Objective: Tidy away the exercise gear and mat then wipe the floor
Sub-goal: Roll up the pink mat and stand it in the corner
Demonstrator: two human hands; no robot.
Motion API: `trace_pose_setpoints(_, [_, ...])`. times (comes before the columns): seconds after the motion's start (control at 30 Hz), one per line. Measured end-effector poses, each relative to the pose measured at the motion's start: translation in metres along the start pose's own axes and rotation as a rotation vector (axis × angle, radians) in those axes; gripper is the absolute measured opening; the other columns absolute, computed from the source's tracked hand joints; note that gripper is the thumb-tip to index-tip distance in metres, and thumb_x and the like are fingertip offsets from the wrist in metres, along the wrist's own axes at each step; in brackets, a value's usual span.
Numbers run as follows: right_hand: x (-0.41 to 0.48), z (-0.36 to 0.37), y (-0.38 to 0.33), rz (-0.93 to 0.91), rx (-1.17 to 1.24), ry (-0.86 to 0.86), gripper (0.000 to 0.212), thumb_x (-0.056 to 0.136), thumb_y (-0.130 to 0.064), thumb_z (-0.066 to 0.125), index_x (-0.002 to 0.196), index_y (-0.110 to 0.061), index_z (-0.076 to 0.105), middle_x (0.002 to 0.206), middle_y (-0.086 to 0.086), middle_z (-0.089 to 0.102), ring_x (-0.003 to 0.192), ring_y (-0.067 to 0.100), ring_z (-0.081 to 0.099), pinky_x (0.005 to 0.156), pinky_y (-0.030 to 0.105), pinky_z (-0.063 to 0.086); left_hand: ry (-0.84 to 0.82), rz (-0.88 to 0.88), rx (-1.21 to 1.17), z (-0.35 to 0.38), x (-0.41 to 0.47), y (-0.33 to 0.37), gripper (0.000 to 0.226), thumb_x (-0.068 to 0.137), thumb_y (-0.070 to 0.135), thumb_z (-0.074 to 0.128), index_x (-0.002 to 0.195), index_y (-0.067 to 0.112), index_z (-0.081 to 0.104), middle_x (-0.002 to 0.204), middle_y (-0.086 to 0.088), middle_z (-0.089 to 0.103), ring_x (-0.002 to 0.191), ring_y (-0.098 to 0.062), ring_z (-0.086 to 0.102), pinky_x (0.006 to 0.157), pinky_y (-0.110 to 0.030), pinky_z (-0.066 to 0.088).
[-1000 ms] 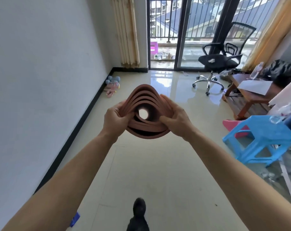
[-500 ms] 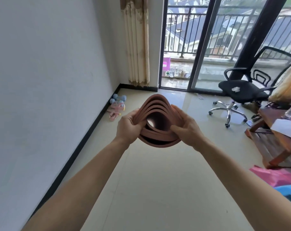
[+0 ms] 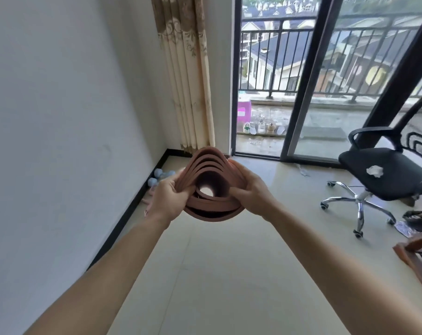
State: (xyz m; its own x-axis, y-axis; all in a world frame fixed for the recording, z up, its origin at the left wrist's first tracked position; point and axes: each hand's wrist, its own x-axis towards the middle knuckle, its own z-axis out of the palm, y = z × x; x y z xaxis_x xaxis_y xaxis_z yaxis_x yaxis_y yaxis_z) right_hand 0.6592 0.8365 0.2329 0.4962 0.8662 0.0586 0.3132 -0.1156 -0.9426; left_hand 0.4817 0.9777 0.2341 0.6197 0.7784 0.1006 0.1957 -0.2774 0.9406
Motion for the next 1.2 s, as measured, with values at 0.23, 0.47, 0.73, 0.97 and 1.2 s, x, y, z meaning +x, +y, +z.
trace_pose_setpoints(0.23, [0.201,-0.009,0.016,-0.002,-0.029,-0.122,0.076,0.083,0.001,0.061,0.149,-0.032,0.041,0.118,-0.010,0.064,0.089,-0.006,0.063,0.072,0.019,0.055,0.140,-0.073,0.018,-0.004,0.176,-0.030,0.043,0.083,0.028,0.077,0.125,0.028,0.066,0.097,0.009,0.075,0.092,-0.011,0.072,0.087,-0.044,0.058])
trace_pose_setpoints(0.47, [0.423,0.010,0.065,0.071,-0.096,-0.220,0.080,0.073,-0.019,0.060,0.146,-0.043,0.040,0.120,-0.008,0.065,0.102,0.012,0.065,0.080,0.031,0.058,0.186,-0.181,0.053,-0.016,0.382,-0.114,0.049,0.076,0.046,0.076,0.123,0.039,0.065,0.100,0.015,0.073,0.098,-0.008,0.069,0.094,-0.036,0.055])
trace_pose_setpoints(0.73, [0.629,-0.018,0.101,0.202,-0.036,-0.281,0.067,0.079,-0.013,0.063,0.124,-0.061,0.051,0.119,-0.012,0.067,0.111,0.010,0.065,0.089,0.034,0.058,0.065,-0.273,0.113,-0.006,0.590,-0.137,0.041,0.082,0.034,0.071,0.123,0.038,0.063,0.096,0.019,0.074,0.094,-0.004,0.069,0.092,-0.037,0.055])
trace_pose_setpoints(0.97, [0.821,-0.019,0.167,0.241,-0.040,-0.428,0.066,0.081,-0.010,0.060,0.134,-0.047,0.049,0.110,-0.003,0.068,0.094,0.023,0.070,0.069,0.048,0.062,0.160,-0.450,0.170,0.018,0.750,-0.195,0.021,0.081,0.028,0.069,0.102,0.030,0.069,0.089,0.010,0.074,0.088,-0.013,0.069,0.088,-0.041,0.055])
trace_pose_setpoints(1.2, [1.003,0.000,0.193,0.218,-0.101,-0.594,0.076,0.070,-0.022,0.066,0.137,-0.050,0.043,0.117,-0.010,0.066,0.109,0.017,0.064,0.088,0.037,0.058,0.315,-0.631,0.236,0.012,0.895,-0.215,0.030,0.085,0.017,0.068,0.113,0.023,0.061,0.106,0.001,0.070,0.100,-0.022,0.064,0.087,-0.034,0.051])
